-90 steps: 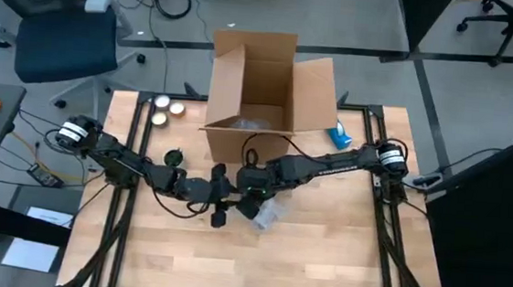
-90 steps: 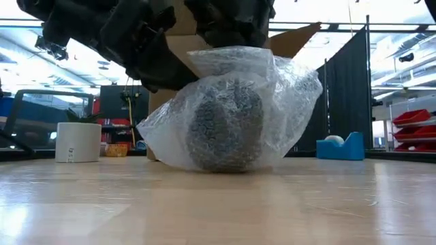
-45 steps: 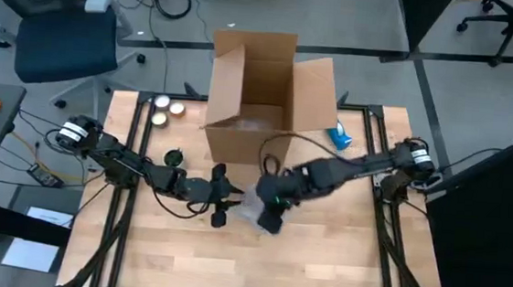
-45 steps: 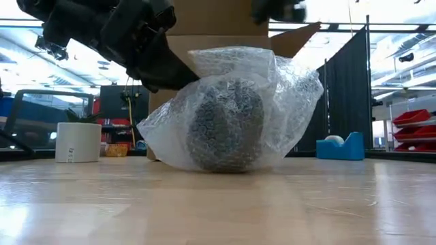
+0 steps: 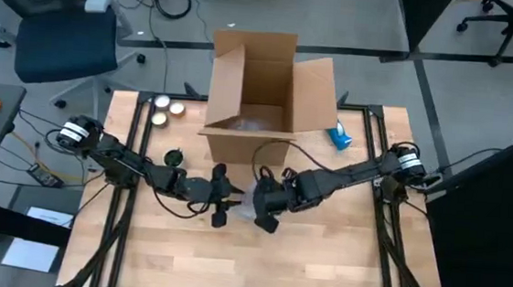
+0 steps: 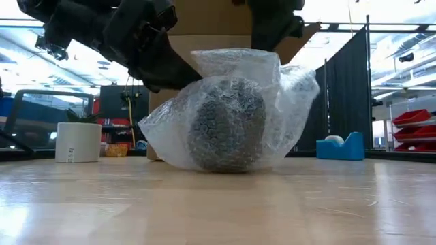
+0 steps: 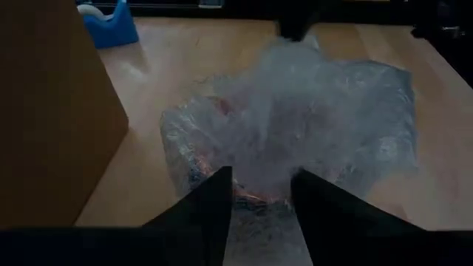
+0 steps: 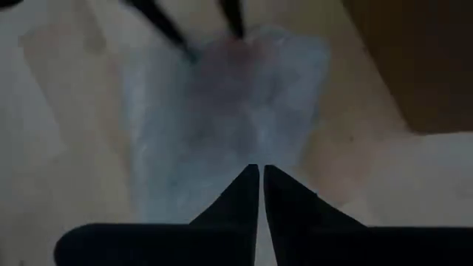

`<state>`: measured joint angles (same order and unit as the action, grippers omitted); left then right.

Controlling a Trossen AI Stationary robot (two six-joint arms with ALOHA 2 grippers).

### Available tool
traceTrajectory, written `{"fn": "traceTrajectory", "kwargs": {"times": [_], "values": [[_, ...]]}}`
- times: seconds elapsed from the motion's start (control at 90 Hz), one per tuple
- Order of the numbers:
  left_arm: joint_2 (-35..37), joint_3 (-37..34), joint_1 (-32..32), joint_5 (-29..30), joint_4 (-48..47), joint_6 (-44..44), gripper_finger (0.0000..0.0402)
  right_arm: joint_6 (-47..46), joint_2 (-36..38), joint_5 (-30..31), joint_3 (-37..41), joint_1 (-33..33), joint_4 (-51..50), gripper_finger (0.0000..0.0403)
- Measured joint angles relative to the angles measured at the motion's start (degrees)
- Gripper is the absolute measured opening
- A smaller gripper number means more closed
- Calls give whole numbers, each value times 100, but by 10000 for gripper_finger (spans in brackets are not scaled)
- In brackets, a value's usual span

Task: Wrap mug
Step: Wrap the black cup with the transparent bubble wrap

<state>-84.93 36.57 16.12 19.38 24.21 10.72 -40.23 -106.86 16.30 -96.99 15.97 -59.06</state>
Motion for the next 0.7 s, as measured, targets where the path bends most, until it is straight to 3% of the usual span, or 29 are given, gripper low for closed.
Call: {"fn": "traceTrajectory", "kwargs": {"times": [0.4,0.7], "values": [[0,1,0,2,375,0,126,565,-528,-606,0,-309,696,0],[4,6,0,2,513,2,126,868,-849,-628,17,-372,677,0]]}}
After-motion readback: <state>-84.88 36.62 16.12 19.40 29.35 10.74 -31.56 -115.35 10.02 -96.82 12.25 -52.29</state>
